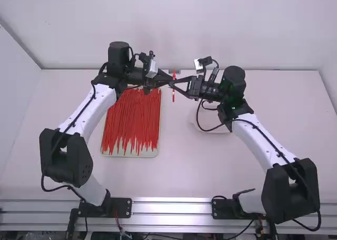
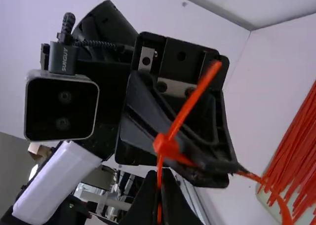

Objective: Fasten the cable tie

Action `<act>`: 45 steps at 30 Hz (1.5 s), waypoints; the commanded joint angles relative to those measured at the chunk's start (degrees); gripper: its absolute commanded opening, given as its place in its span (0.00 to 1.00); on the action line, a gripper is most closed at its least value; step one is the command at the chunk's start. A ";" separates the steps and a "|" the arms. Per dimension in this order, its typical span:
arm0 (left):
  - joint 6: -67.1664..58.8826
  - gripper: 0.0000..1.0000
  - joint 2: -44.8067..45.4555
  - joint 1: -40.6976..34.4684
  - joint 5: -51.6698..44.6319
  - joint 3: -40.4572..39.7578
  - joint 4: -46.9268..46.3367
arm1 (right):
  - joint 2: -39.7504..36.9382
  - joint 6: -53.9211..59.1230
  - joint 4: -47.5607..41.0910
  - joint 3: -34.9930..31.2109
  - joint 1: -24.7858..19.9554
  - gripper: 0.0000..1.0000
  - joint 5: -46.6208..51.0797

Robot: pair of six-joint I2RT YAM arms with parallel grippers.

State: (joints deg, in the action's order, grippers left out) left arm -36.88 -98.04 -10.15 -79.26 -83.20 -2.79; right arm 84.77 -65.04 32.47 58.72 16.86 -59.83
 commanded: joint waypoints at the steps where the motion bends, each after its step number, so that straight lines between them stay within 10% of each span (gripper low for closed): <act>1: 0.04 0.02 0.42 -1.81 -5.79 0.98 -0.11 | -0.83 -0.11 0.33 -0.26 -1.62 0.00 6.08; 14: 4.50 0.01 0.42 -0.48 -7.89 0.98 2.80 | -0.83 -1.73 2.21 -0.26 -4.85 0.41 -4.96; 45: 4.24 0.02 0.42 -4.07 -8.39 1.11 1.79 | -0.83 -7.21 10.21 -0.26 -6.08 0.30 -5.09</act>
State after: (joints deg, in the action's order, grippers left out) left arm -32.58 -98.04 -13.41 -85.95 -83.18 -1.17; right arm 84.55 -72.03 42.26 58.52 10.66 -65.19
